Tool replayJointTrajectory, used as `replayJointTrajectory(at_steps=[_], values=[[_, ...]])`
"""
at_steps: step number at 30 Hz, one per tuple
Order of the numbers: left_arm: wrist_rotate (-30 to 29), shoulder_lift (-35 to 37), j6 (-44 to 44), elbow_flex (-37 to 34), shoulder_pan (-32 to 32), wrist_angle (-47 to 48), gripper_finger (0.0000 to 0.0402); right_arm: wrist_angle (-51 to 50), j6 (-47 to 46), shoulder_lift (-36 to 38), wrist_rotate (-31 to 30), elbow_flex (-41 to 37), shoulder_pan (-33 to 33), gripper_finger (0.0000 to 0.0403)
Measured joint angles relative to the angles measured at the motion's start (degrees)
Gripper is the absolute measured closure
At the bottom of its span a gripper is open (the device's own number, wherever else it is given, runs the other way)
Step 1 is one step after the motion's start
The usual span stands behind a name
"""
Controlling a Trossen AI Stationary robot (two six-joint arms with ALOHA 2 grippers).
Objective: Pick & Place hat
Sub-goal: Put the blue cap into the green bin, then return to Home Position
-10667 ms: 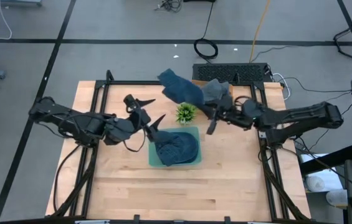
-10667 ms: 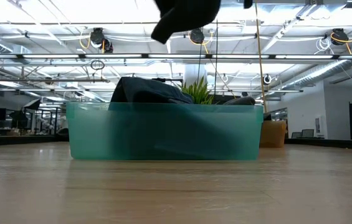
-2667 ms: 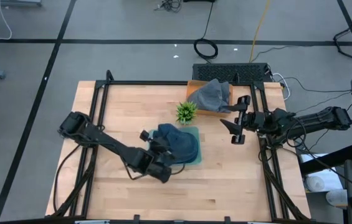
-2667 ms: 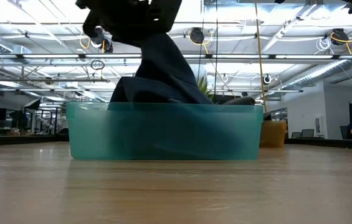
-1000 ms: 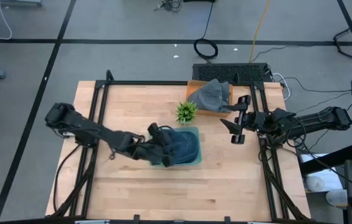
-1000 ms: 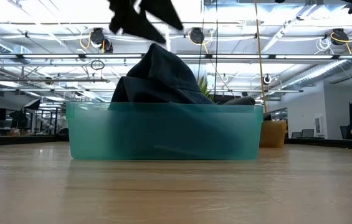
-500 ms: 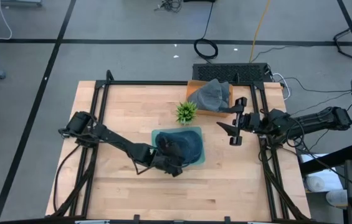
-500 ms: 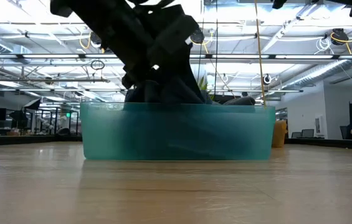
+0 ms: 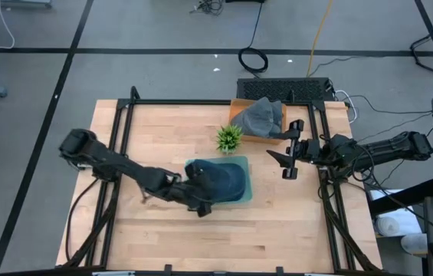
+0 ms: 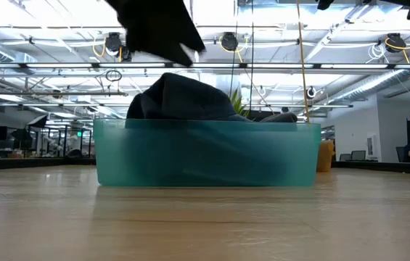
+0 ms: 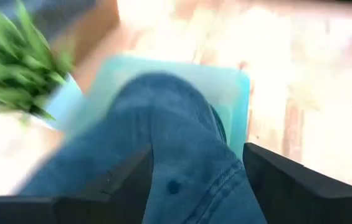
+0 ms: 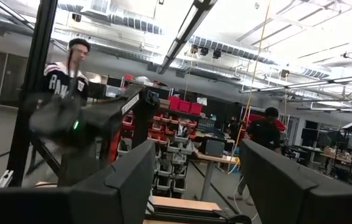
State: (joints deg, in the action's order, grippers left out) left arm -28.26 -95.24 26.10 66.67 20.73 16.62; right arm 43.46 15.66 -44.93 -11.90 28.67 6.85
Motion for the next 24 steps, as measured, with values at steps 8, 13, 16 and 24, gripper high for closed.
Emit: replayJointTrajectory(at_steps=[8, 13, 16, 24], values=[[-1.6, 12.4, -10.9, 0.0, 3.2, 2.0, 0.0176, -0.1, -6.0, 0.0, 0.0, 0.0, 0.0, 0.0181], [-2.0, 16.9, -18.2, 0.0, 5.9, 2.4, 0.0193, -1.3, -8.3, 0.0, 0.0, 0.0, 0.0, 0.0181], [-2.8, 18.5, -21.2, 0.1, 7.4, 5.5, 0.0204, -4.3, -7.0, 0.0, 0.0, 0.0, 0.0, 0.0181], [-5.5, 22.1, -24.6, -2.1, 8.4, 14.3, 0.0226, -15.2, -6.8, 0.0, 1.7, 0.0, 0.0, 0.0181]])
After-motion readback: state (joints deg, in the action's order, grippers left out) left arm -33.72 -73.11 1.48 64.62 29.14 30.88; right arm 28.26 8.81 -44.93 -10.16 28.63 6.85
